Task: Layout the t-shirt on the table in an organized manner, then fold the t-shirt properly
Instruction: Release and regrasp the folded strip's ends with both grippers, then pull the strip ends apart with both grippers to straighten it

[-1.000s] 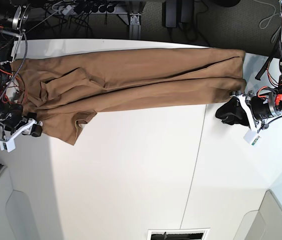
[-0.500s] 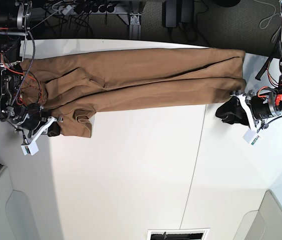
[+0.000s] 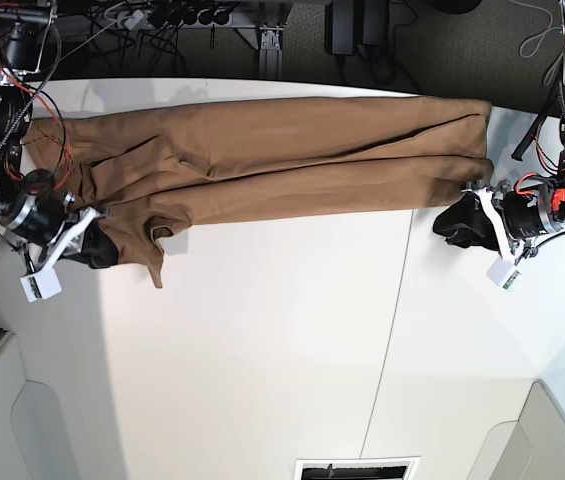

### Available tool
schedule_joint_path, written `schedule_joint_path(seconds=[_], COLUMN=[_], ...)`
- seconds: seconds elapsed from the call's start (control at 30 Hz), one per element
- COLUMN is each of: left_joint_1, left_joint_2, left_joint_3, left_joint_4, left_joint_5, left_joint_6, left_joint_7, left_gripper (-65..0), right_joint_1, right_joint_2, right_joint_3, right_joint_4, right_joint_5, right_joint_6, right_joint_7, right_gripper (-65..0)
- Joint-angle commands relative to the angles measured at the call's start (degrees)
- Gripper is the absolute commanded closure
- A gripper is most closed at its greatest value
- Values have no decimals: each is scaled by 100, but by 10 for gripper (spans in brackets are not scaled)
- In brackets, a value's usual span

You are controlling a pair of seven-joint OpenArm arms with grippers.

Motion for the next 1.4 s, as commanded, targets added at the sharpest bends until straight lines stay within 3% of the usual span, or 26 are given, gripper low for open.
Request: schedule_joint_path(seconds=[0.0,0.33,0.57,0.67,0.73,0.83,0.9,1.0,1.07,1.23,1.37], left_joint_1=[-94,-76,-44,-48,-44,181,555,1130,1368,1709,1904], left_joint_2=[-111,-96,-96,-98,-98,-98,-94,-28,105,595,1003], left_joint_3=[-57,-55,-55,-116,-319,-879,-1314,-1781,-2052,-2780,-2826], left_joint_4=[55,52,52,55,55,55,55,55,55,52,50], left_joint_5=[-96,-96,-149,-310,-688,-1196,-1386,-1576,-1580,-1521,-1062], left_joint_6=[-36,-36,-36,-36,-36,-36,-36,-36,-36,-36,-36], left_joint_7=[-103,-98,-94,-50,247,726,739,737,717,595,291], left_gripper=[-254,-254,-255,-256,-257,-257,-259,-350,-392,-392,-392], right_joint_1=[-107,-2004,-2216,-2186,-2188,-2188,-2188,-2184,-2120,-2028,-2011], right_joint_2=[87,90,85,85,83,83,83,81,63,52,52], right_joint_3=[146,1268,1447,1447,1449,1449,1447,1447,1447,1440,1414], right_joint_4=[262,1307,1325,1327,1327,1373,1449,1508,1508,1506,1506], right_joint_5=[107,667,704,702,680,686,686,684,678,660,658], right_joint_6=[39,151,144,133,133,129,131,131,131,129,129], right_joint_7=[111,94,76,153,310,409,422,610,697,678,675], right_gripper=[0,0,0,-241,-289,-288,-285,-248,-237,-237,-237])
